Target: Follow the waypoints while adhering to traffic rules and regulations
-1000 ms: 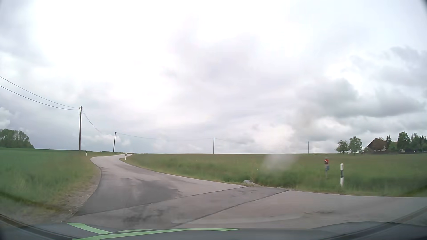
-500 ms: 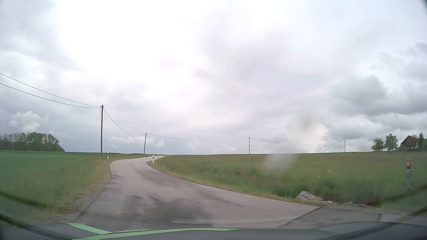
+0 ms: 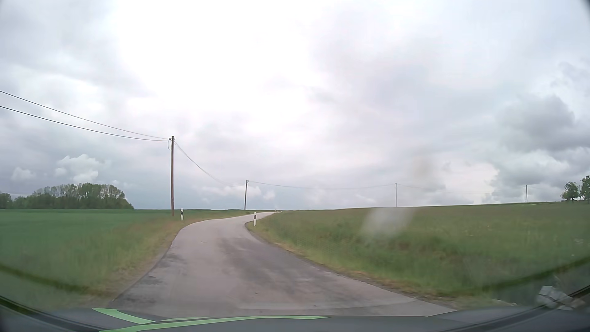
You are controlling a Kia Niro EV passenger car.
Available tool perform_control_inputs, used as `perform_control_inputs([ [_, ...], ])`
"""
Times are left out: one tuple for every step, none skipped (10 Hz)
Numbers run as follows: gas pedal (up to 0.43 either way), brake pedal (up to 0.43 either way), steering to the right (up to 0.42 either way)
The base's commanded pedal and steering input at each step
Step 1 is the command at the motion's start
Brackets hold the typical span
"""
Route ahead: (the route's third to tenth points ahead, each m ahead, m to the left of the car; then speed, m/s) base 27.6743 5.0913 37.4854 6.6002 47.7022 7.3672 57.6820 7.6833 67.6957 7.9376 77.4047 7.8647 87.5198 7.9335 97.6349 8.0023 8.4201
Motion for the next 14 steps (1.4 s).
perform_control_inputs([
  [0.421,0.0,-0.136],
  [0.429,0.0,-0.131],
  [0.429,0.0,-0.123],
  [0.449,0.0,-0.113],
  [0.449,0.0,-0.105],
  [0.449,0.0,-0.094],
  [0.449,0.0,-0.084],
  [0.449,0.0,-0.07],
  [0.449,0.0,-0.056],
  [0.449,0.0,-0.045],
  [0.449,0.0,-0.027],
  [0.449,0.0,-0.015],
  [0.449,0.0,-0.004],
  [0.449,0.0,-0.004],
])
